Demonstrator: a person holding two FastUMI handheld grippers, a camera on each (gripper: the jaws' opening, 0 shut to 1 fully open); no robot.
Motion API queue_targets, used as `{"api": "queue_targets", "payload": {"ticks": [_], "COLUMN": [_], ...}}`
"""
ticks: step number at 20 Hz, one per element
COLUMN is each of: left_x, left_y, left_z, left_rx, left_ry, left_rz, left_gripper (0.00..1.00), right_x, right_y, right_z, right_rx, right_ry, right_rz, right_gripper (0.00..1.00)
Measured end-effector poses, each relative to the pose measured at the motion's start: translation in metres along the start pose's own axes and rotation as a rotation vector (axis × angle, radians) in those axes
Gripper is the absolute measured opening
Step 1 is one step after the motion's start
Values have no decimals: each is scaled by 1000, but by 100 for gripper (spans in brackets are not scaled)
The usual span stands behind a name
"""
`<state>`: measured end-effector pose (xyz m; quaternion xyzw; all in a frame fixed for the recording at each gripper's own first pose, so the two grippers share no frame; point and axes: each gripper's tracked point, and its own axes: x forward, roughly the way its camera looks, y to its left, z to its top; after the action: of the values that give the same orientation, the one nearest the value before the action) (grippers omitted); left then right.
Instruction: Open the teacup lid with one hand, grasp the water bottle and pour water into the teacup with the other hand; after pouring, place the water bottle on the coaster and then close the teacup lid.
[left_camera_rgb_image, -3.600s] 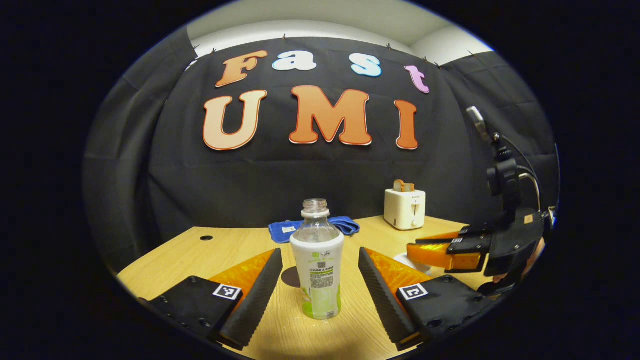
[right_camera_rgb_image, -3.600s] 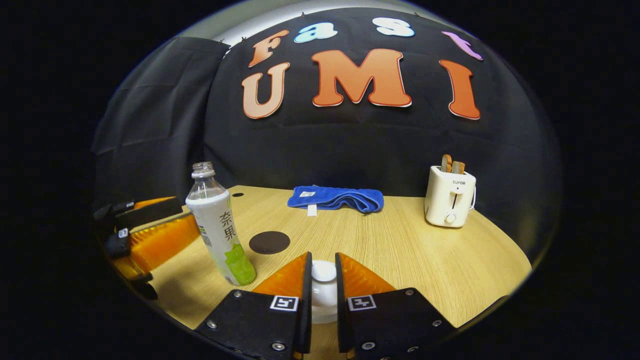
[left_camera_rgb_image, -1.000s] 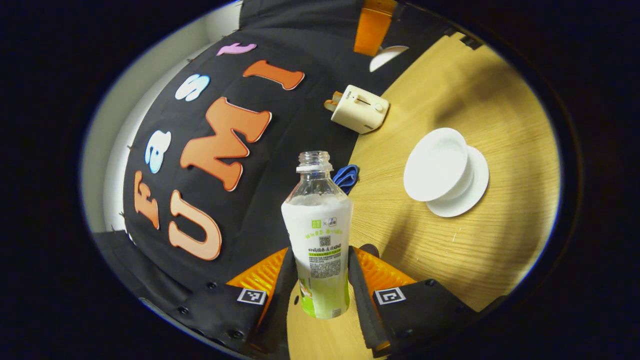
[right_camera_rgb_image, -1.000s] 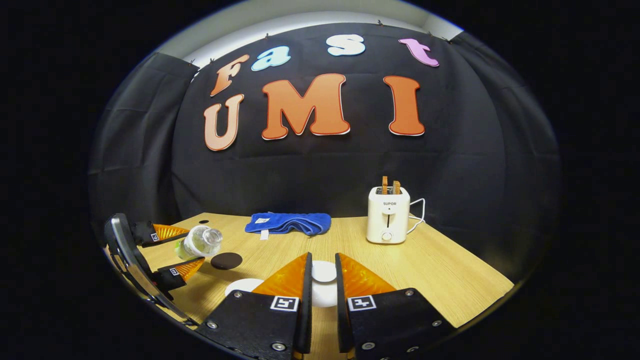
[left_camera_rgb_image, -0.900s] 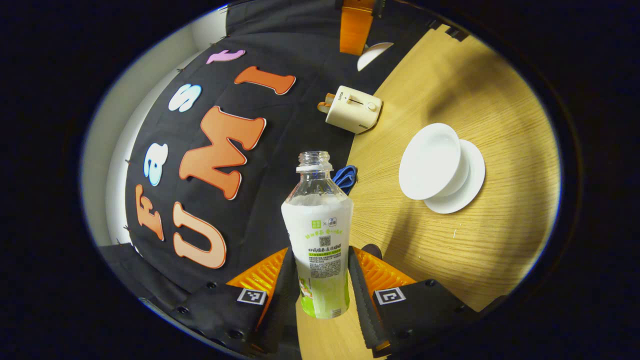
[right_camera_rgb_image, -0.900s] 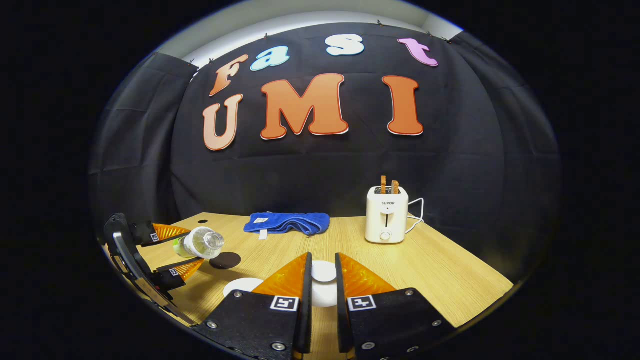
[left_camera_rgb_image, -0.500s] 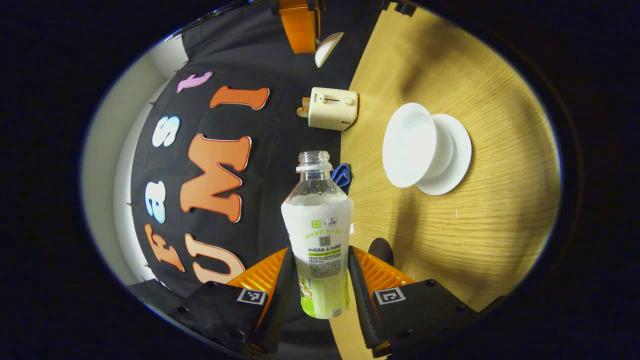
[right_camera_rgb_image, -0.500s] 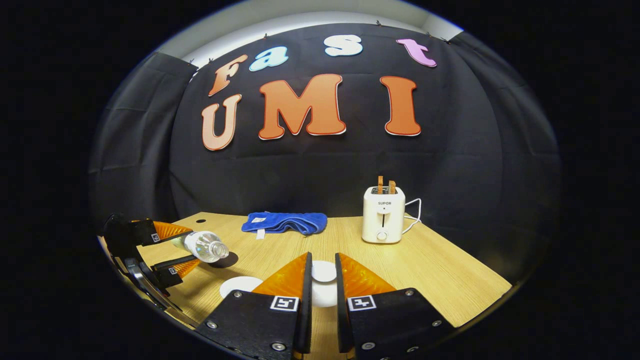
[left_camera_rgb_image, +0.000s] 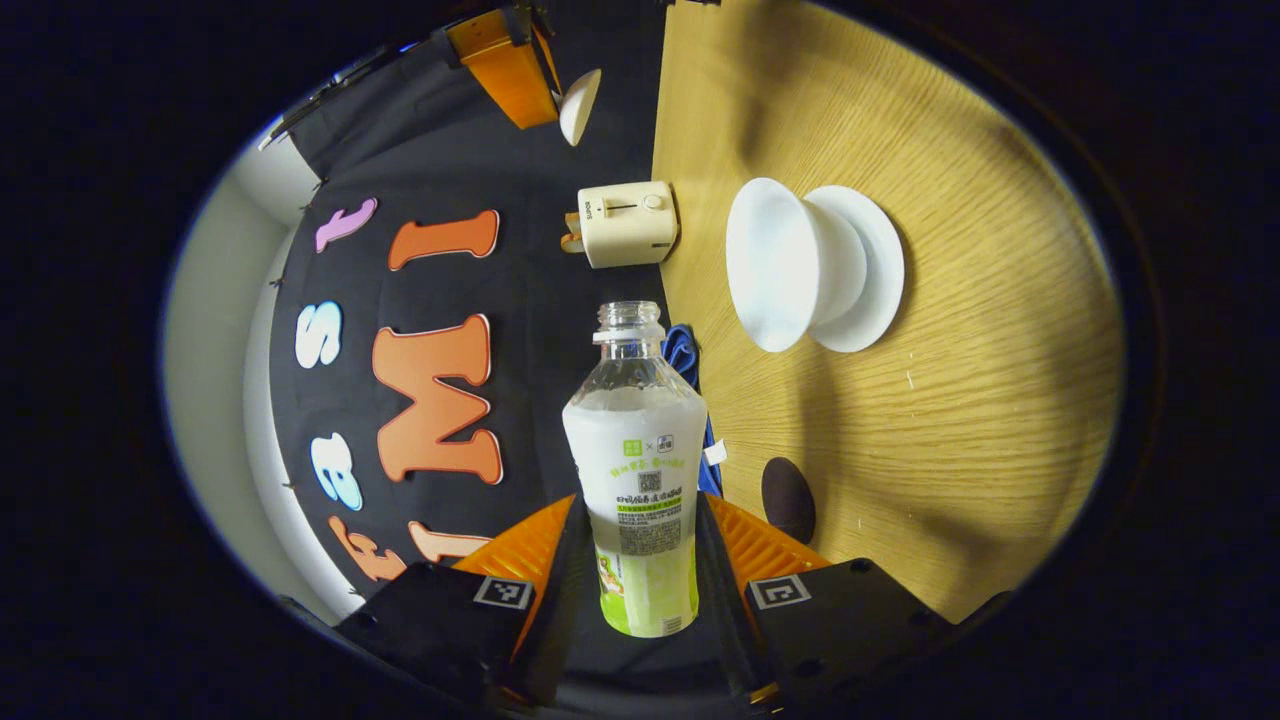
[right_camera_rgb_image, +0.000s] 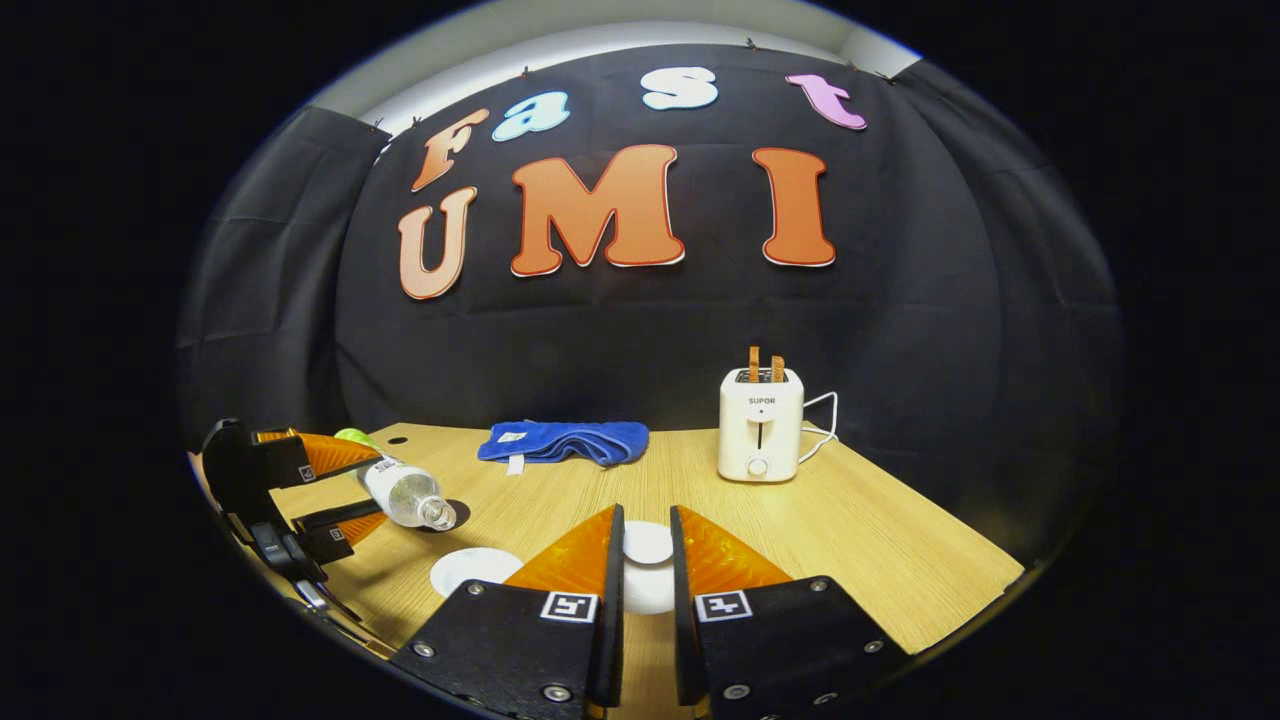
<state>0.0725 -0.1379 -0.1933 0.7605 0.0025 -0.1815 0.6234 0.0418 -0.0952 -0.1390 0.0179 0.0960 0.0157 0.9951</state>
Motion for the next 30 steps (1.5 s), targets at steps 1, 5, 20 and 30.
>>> {"api": "queue_targets", "payload": {"ticks": [1, 5, 20, 30], "left_x": [0, -1, -7, -8], "left_y": [2, 6, 17, 29], "left_z": [0, -1, 0, 4], "left_rx": [19, 75, 161, 227], "left_ry": [0, -2, 2, -2], "left_rz": [4, 8, 42, 75], "left_gripper": [65, 63, 63, 64], "right_x": [0, 1, 2, 2], "right_y": [-1, -3, 0, 3], "right_z": [-2, -4, -5, -2], "right_rx": [0, 1, 5, 3], "right_ry": [2, 6, 10, 8], "right_rz": [1, -3, 4, 11], "right_gripper": [22, 22, 22, 22]}}
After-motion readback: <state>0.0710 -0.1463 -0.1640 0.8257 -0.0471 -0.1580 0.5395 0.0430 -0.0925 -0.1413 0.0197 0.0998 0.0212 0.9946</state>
